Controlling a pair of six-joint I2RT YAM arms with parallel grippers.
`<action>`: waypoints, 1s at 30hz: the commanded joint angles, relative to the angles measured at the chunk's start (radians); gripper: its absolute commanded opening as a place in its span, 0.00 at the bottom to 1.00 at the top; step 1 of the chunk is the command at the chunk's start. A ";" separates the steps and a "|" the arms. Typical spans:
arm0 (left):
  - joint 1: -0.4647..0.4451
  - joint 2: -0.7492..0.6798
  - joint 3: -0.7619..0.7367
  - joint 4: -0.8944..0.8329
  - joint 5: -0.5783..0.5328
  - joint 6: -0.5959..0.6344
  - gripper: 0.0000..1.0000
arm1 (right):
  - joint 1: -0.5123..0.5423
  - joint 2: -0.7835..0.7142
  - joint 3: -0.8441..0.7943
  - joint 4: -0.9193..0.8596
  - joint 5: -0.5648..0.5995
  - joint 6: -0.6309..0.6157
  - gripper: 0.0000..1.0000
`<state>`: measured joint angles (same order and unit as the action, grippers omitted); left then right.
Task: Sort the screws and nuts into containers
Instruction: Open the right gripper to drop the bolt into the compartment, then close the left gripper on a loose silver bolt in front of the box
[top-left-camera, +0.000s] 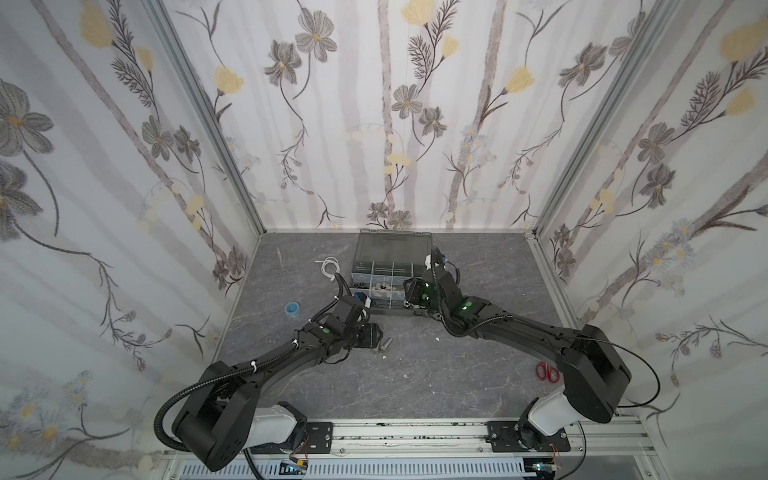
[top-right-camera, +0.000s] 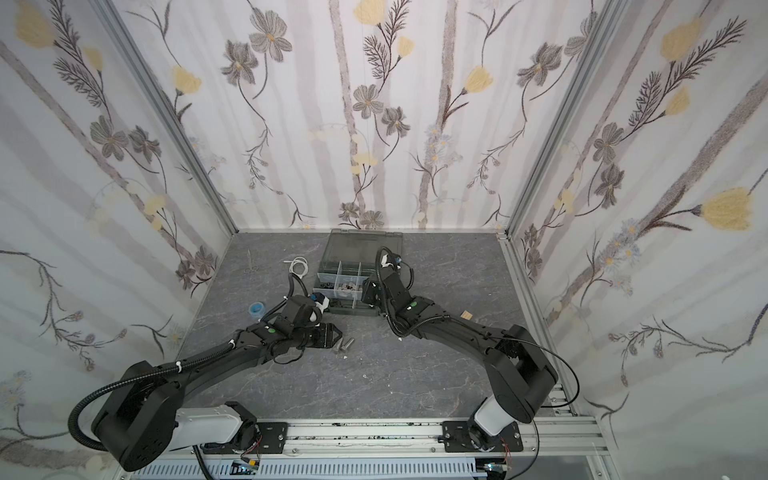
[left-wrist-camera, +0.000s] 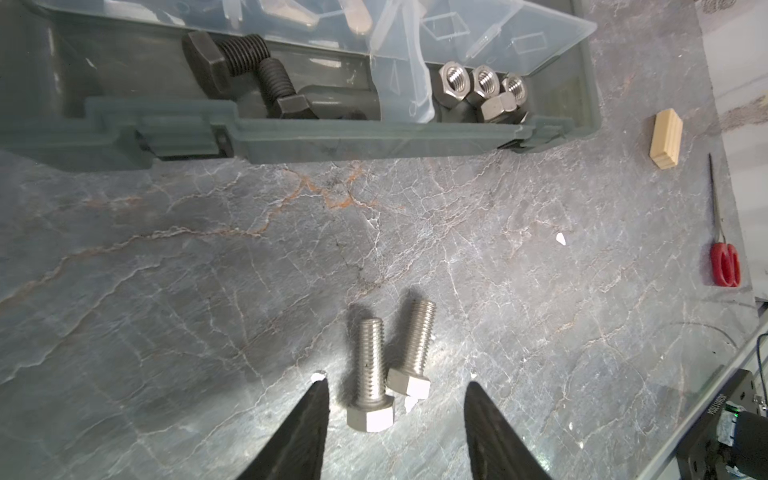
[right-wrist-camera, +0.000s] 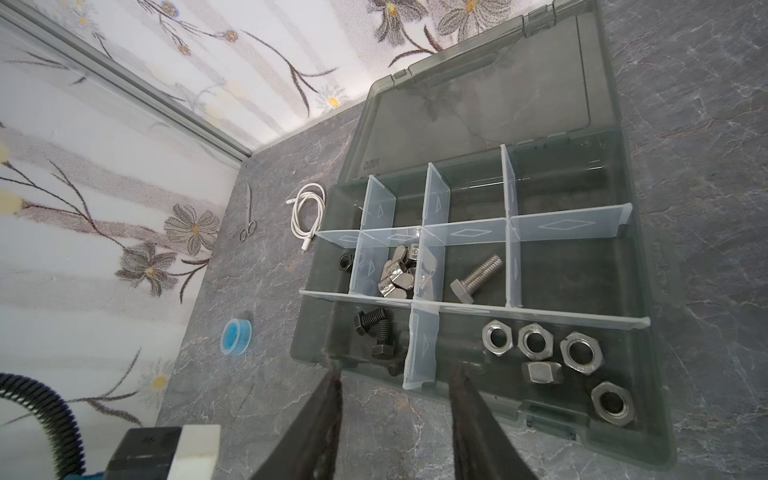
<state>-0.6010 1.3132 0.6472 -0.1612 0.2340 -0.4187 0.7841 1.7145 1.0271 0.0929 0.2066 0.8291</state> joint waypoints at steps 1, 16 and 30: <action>-0.011 0.039 0.018 0.008 -0.017 0.001 0.53 | -0.002 -0.022 -0.028 0.097 -0.022 0.027 0.43; -0.067 0.196 0.104 -0.082 -0.132 0.011 0.49 | -0.011 -0.059 -0.102 0.165 -0.052 0.045 0.44; -0.089 0.282 0.147 -0.124 -0.190 0.035 0.40 | -0.020 -0.073 -0.133 0.188 -0.060 0.050 0.44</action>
<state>-0.6888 1.5822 0.7872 -0.2684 0.0669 -0.3920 0.7643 1.6512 0.8978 0.2295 0.1410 0.8669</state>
